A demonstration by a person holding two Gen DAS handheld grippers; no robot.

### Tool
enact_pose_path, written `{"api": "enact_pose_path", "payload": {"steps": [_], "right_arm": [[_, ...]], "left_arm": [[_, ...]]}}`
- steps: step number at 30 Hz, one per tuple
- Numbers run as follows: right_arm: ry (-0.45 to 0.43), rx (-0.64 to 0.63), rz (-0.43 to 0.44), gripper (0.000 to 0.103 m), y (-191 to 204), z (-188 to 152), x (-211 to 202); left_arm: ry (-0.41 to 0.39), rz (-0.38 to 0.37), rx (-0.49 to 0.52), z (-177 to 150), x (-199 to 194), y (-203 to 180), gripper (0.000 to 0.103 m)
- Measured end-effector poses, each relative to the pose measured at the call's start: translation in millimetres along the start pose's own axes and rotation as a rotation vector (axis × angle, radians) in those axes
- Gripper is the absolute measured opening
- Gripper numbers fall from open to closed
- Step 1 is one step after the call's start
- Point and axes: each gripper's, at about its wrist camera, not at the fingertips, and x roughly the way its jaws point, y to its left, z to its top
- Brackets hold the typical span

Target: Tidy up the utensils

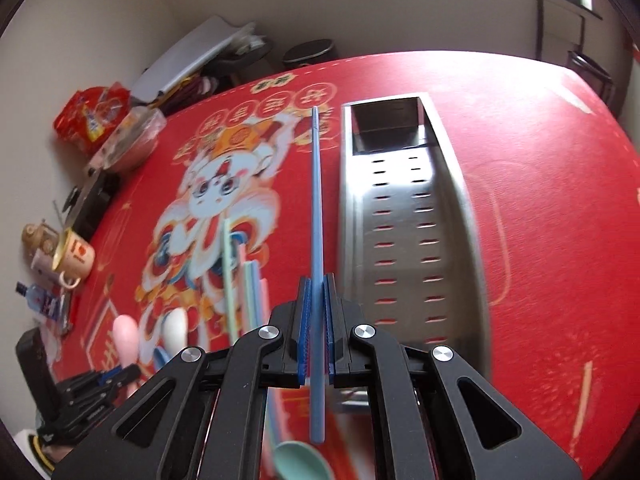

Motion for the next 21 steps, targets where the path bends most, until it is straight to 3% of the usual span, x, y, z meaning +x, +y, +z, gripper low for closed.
{"api": "enact_pose_path", "payload": {"steps": [5,13,21], "right_arm": [[0.03,-0.002,-0.13,0.006,-26,13,15],[0.12,-0.049,-0.236,0.006,-14,9,44],[0.153,-0.074,-0.308,0.006,-9,7,54]], "left_arm": [[0.001,0.005,-0.001,0,0,-1,0.008],[0.0,0.006,-0.005,0,0,-1,0.008],[-0.001,0.005,-0.01,-1,1,-1,0.008]]}}
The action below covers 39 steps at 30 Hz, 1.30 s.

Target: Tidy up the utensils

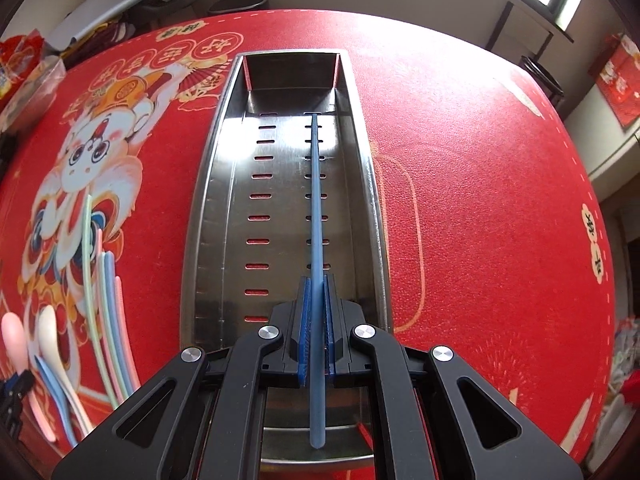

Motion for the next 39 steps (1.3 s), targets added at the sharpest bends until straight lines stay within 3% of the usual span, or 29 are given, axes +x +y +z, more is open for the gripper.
{"api": "enact_pose_path", "payload": {"steps": [9,17,18,19,21,35,38,39], "right_arm": [[-0.008,0.02,0.0,0.008,-4,-1,-10],[-0.075,0.106,0.105,0.011,-28,-19,-39],[-0.084,0.118,0.113,0.022,-32,-23,-43],[-0.094,0.129,0.117,0.042,-35,-27,-47],[-0.126,0.144,0.124,0.054,-41,-33,-56],[-0.138,0.133,0.252,0.068,-41,-50,-68],[-0.15,0.122,0.259,0.074,-40,-51,-69],[-0.155,0.124,0.262,0.083,-41,-52,-70]], "left_arm": [[0.004,0.001,0.006,0,-1,0,0.008],[0.035,-0.009,-0.009,6,0,0,0.006],[0.039,-0.006,-0.005,5,0,-1,0.006],[0.041,-0.003,0.002,5,-1,-2,0.006],[0.04,-0.007,0.003,4,-4,-3,0.006],[0.014,-0.068,0.007,15,-37,-28,0.006],[0.009,-0.081,0.026,21,-43,-43,0.006],[0.007,-0.088,0.033,24,-44,-49,0.006]]}}
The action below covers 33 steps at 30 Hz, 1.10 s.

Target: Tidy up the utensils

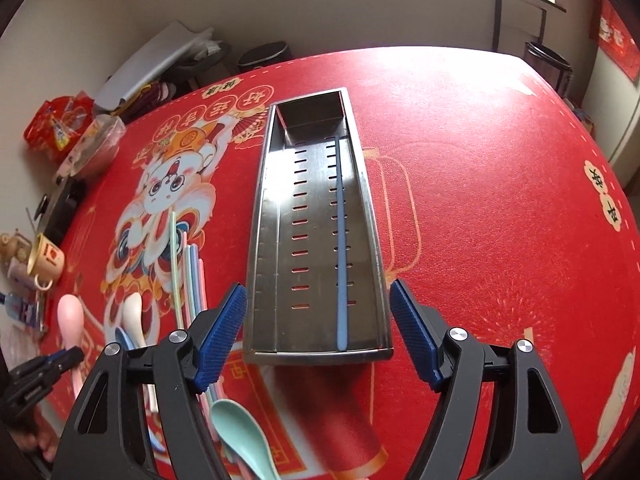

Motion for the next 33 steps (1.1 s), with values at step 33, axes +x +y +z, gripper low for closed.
{"api": "enact_pose_path", "payload": {"steps": [33], "right_arm": [[-0.022,0.15,0.002,0.088,-133,5,-26]], "left_arm": [[0.171,-0.022,0.317,91,154,-236,0.006]]}}
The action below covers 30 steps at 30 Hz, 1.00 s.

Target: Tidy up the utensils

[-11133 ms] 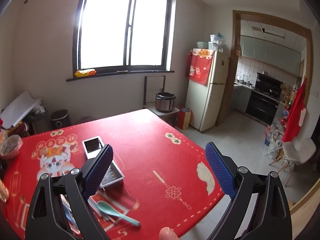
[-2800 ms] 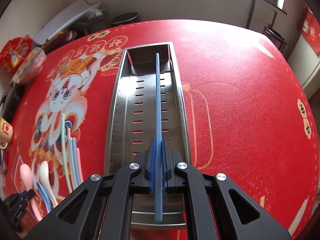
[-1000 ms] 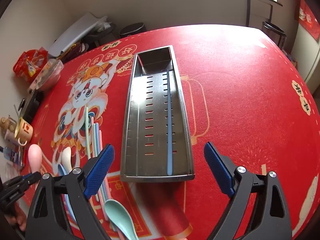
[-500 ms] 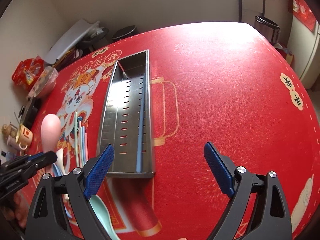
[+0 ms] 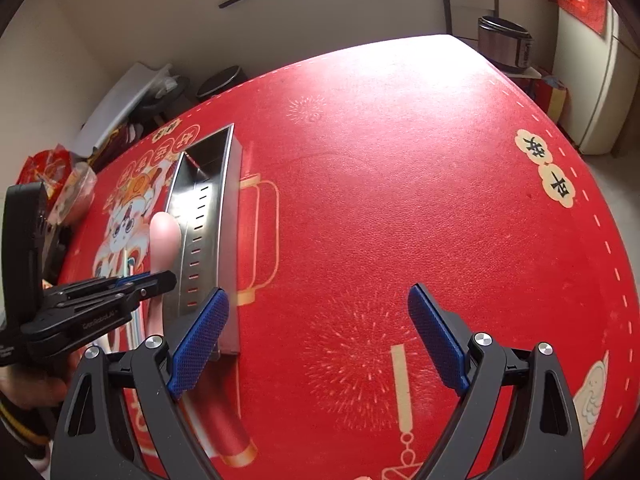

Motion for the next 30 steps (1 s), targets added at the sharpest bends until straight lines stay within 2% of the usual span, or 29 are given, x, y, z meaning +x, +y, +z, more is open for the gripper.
{"api": "enact_pose_path", "payload": {"steps": [4,13,18,22,25,27,30], "right_arm": [[0.008,0.01,-0.002,0.088,-7,1,4],[0.015,0.031,-0.002,0.088,-21,3,8],[0.018,0.042,-0.01,0.088,-26,3,8],[0.018,0.053,-0.014,0.088,-30,2,8],[0.017,0.057,-0.014,0.088,-30,2,8],[0.015,0.058,-0.008,0.088,-28,2,7],[0.01,0.054,0.003,0.088,-23,2,7]], "left_arm": [[0.032,0.019,0.01,6,15,-2,0.007],[0.065,0.149,0.105,15,34,-7,0.007],[0.074,0.157,0.109,17,42,-11,0.007],[0.068,0.109,0.079,19,42,-10,0.009],[0.041,0.048,0.033,22,34,-7,0.021],[0.012,0.007,-0.008,23,23,-1,0.033],[-0.052,-0.048,-0.061,20,-2,11,0.037]]}}
